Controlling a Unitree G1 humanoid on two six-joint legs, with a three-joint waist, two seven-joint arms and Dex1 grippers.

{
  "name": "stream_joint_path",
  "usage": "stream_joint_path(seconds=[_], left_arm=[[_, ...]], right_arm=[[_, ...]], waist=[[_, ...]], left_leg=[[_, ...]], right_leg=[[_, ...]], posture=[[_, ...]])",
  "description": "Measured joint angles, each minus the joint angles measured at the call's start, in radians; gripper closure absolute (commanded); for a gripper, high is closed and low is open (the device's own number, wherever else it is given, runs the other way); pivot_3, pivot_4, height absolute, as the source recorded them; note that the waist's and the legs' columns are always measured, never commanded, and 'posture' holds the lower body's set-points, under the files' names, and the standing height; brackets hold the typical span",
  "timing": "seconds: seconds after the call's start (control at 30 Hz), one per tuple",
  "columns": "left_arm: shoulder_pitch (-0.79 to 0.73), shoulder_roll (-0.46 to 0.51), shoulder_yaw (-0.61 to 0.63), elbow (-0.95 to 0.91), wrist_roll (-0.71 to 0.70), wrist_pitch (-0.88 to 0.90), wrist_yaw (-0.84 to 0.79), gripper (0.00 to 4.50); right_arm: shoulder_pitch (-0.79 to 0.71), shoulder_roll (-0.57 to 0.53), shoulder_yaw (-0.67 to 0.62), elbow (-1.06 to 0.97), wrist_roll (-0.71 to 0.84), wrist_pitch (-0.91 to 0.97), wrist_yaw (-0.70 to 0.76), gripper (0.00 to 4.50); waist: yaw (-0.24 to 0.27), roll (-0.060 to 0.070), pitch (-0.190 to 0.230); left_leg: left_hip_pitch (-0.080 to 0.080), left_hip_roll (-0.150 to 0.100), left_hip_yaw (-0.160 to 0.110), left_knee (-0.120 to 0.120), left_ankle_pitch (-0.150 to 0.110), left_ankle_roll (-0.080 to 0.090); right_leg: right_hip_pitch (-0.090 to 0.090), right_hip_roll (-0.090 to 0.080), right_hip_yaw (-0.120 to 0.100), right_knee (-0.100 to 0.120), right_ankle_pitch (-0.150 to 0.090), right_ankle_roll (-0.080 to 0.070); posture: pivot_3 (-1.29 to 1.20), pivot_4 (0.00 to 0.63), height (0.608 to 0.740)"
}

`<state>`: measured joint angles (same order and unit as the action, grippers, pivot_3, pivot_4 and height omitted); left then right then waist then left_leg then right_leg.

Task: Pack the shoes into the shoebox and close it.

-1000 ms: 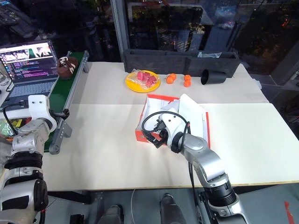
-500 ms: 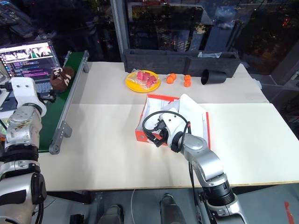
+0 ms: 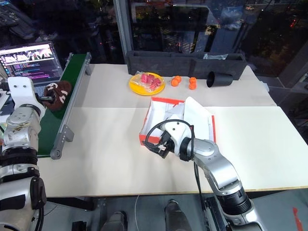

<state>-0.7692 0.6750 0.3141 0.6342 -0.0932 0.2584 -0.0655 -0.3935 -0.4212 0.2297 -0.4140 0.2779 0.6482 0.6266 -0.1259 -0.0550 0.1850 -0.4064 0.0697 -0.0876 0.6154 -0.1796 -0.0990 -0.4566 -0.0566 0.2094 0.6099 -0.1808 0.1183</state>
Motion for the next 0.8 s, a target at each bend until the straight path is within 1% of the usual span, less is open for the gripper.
stream_joint_path(seconds=[0.1,0.17,0.47,0.57,0.6,0.67,0.73,0.8], left_arm=[[-0.004,0.002,0.001,0.014,-0.004,0.068,-0.003,0.0],[-0.004,0.003,-0.001,0.033,-0.004,0.147,-0.002,0.0],[0.003,0.008,-0.017,0.031,-0.009,0.282,-0.044,0.0],[0.012,0.001,-0.016,0.052,-0.012,0.318,-0.044,0.74],[0.011,0.001,-0.012,0.05,-0.017,0.32,-0.046,1.14],[0.0,-0.001,0.006,0.05,-0.037,0.336,-0.046,1.71],[-0.009,-0.006,0.033,0.05,-0.059,0.354,-0.042,2.09],[-0.013,-0.008,0.048,0.05,-0.07,0.36,-0.038,2.34]], right_arm=[[0.0,-0.001,0.0,0.0,0.0,-0.007,0.007,0.06],[0.0,0.0,0.0,0.0,0.0,-0.007,0.008,0.06],[-0.001,0.021,-0.003,0.0,0.01,-0.007,0.001,0.06],[-0.001,0.021,-0.008,0.0,0.01,-0.007,-0.003,0.0],[-0.001,0.022,-0.009,0.0,0.01,-0.007,-0.007,0.0],[-0.005,0.03,-0.013,0.0,0.011,-0.007,-0.015,0.0],[-0.007,0.033,-0.018,0.0,0.013,-0.007,-0.021,0.0],[-0.007,0.033,-0.026,0.0,0.013,-0.007,-0.023,0.0]], waist=[[0.001,0.0,0.0],[0.0,0.0,0.0],[-0.003,0.0,0.0],[-0.005,0.0,0.0],[-0.002,0.0,0.0],[0.001,0.0,0.0],[0.001,0.0,0.0],[0.0,0.0,0.0]], left_leg=[[0.0,0.0,0.0,0.0,0.0,0.0],[0.0,0.0,0.0,0.0,0.0,0.0],[0.003,0.0,0.0,0.0,0.0,-0.001],[0.001,0.0,0.0,0.0,0.0,-0.001],[0.001,0.0,0.0,-0.001,0.0,-0.001],[0.001,0.0,0.0,-0.001,0.0,-0.001],[0.002,0.0,0.0,0.0,0.0,-0.001],[0.003,0.0,0.0,0.0,0.0,-0.001]], right_leg=[[0.0,0.0,0.0,0.0,0.0,0.0],[0.0,0.0,0.0,0.0,0.0,0.0],[0.001,0.0,0.0,0.002,0.0,0.0],[0.0,0.0,0.0,0.002,-0.001,-0.001],[0.0,0.0,0.0,0.002,-0.001,-0.001],[0.0,0.0,0.0,0.002,-0.001,-0.001],[0.0,0.0,0.0,0.002,-0.001,-0.001],[0.0,0.0,0.0,0.003,-0.001,-0.001]], posture=[[0.0,0.15,0.71],[0.0,0.15,0.71],[0.0,0.15,0.71],[0.0,0.15,0.71],[0.0,0.15,0.71],[0.0,0.15,0.71],[0.0,0.15,0.71],[0.0,0.15,0.71]])
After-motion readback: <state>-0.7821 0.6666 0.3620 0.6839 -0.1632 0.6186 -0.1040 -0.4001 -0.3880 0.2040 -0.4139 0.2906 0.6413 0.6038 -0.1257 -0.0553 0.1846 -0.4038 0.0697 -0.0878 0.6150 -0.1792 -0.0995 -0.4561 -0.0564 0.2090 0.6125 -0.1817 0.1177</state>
